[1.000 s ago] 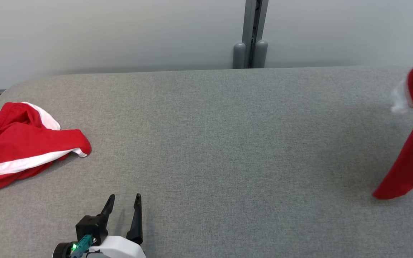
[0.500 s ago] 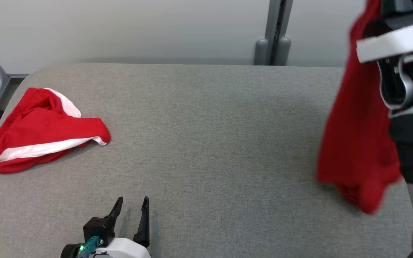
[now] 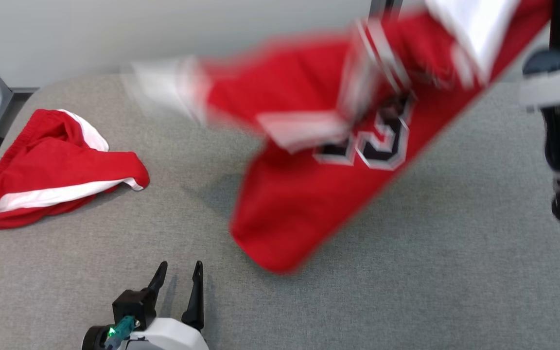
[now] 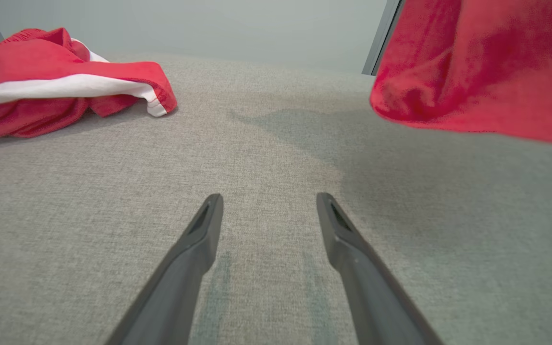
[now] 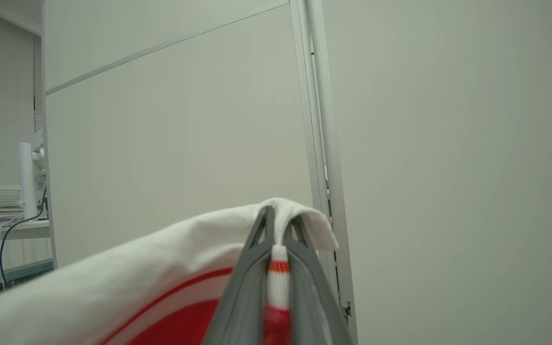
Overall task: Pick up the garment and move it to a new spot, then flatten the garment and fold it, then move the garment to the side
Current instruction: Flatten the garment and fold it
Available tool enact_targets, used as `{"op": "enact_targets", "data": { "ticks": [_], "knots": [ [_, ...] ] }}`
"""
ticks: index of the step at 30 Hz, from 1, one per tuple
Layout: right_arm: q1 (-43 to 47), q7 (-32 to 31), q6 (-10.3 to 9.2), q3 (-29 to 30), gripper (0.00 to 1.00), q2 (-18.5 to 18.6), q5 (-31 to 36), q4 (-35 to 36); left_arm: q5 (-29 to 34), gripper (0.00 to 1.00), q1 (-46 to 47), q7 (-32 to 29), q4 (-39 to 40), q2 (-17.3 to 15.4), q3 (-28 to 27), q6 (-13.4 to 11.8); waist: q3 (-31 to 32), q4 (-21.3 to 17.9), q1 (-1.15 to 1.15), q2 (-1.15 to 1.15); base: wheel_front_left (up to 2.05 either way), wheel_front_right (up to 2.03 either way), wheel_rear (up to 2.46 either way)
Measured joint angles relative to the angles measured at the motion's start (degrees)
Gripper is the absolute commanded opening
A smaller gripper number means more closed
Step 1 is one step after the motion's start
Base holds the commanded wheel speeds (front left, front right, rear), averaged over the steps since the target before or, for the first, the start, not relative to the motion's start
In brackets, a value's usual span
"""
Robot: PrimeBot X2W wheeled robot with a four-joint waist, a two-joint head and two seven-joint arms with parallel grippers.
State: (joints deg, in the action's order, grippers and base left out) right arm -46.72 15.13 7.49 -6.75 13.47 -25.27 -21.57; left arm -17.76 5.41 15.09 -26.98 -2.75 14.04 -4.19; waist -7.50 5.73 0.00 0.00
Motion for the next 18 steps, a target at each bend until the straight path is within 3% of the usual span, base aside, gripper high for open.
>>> {"op": "enact_targets", "data": {
  "ticks": [7,12,13,14,15,18],
  "knots": [
    [10.85,-0.03,0.0,5.09,0.0,0.87,2.43,-13.08,1.18,1.0,3.02,0.0,-0.47,0.0,0.04,0.49,-3.61,-0.49,0.0,0.0,0.0,0.0,0.0],
    [14.14,-0.02,0.0,10.47,0.0,-0.14,5.09,-18.59,1.93,1.0,3.55,0.0,-0.77,-0.01,-0.34,0.81,-4.75,-0.33,0.0,0.0,0.0,0.0,0.0],
    [14.14,-0.02,0.0,10.47,0.04,-0.14,5.09,-18.59,1.93,1.0,3.55,0.0,-0.77,-0.01,-0.34,0.81,-4.75,-0.33,0.0,0.0,0.0,0.0,0.0],
    [14.45,-0.02,0.0,11.16,0.39,-0.33,5.92,-19.54,2.1,1.0,3.55,0.0,-0.82,-0.02,-0.42,0.86,-4.73,-0.34,0.0,0.0,0.0,0.0,0.0],
    [14.66,-0.02,0.0,12.07,1.0,-0.47,6.66,-20.29,2.12,1.0,3.55,0.0,-0.85,-0.02,-0.49,0.89,-4.69,-0.35,0.0,0.0,0.0,0.0,0.0],
    [14.89,-0.02,0.0,14.39,1.0,-0.85,8.86,-20.5,2.13,1.0,3.55,0.0,-0.86,-0.01,-0.68,1.08,-4.42,-0.48,0.0,0.0,0.0,0.0,0.0]
  ]
}}
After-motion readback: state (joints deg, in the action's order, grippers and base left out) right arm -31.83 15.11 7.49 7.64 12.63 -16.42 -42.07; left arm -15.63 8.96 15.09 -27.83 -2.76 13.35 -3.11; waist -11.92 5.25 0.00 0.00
